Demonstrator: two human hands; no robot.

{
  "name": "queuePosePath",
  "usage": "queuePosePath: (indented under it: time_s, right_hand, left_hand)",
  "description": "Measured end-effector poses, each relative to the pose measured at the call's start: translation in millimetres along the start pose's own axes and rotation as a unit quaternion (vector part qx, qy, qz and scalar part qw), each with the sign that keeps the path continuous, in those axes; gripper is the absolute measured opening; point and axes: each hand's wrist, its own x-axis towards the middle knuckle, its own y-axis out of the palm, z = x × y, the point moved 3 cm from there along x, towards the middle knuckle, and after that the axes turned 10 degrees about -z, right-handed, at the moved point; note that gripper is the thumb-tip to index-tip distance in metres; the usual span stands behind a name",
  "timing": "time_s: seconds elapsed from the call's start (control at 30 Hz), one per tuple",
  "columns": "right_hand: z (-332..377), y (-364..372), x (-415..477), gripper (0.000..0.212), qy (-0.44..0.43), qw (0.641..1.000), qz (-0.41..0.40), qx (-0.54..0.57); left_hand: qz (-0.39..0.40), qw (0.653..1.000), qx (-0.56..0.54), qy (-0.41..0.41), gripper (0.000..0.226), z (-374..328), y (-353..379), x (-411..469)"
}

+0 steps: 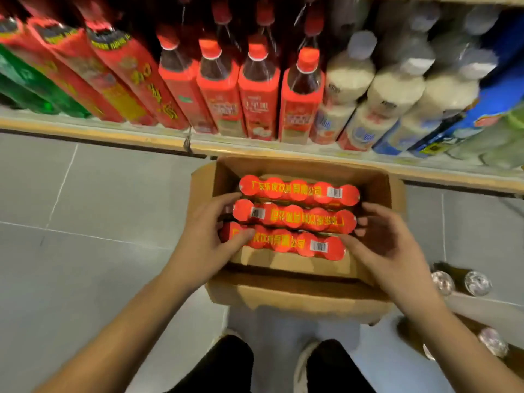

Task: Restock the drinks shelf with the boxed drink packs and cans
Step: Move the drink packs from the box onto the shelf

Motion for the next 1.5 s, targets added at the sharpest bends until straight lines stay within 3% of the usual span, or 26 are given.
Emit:
queuePosePath:
  time_s: [0.2, 0.4, 0.53, 0.93, 1.2, 1.5]
  right_hand:
    - [-98, 42, 25, 0.063, -0.001, 0.998, 0.034, -0.053]
    - [-139, 56, 38, 0.059, -0.004, 0.992, 0.039, -0.122]
    - [-149, 62, 46, 0.052, -0.006, 0.986, 0.054, -0.159]
    - [-163, 65, 52, 0.059, 0.017, 0.972, 0.084, -0.219]
    - [-165, 63, 51, 0.067, 0.055, 0.960, 0.098, -0.255]
    - [-170, 64, 54, 0.082, 0.067, 0.919, 0.112, -0.373]
  left_hand:
    - [0.004, 0.999, 0.041, 0.030, 0.062, 79, 63, 27]
    - [0.021, 0.996, 0.082, 0.037, 0.061, 110, 102, 35]
    - [0.024, 0.993, 0.111, 0.013, 0.065, 120, 108, 35]
    - [0.024, 0.978, 0.195, -0.071, 0.071, 121, 113, 38]
    - [0.038, 0.976, 0.214, -0.017, 0.071, 123, 113, 36]
    - [0.067, 0.974, 0.213, -0.022, 0.072, 131, 122, 38]
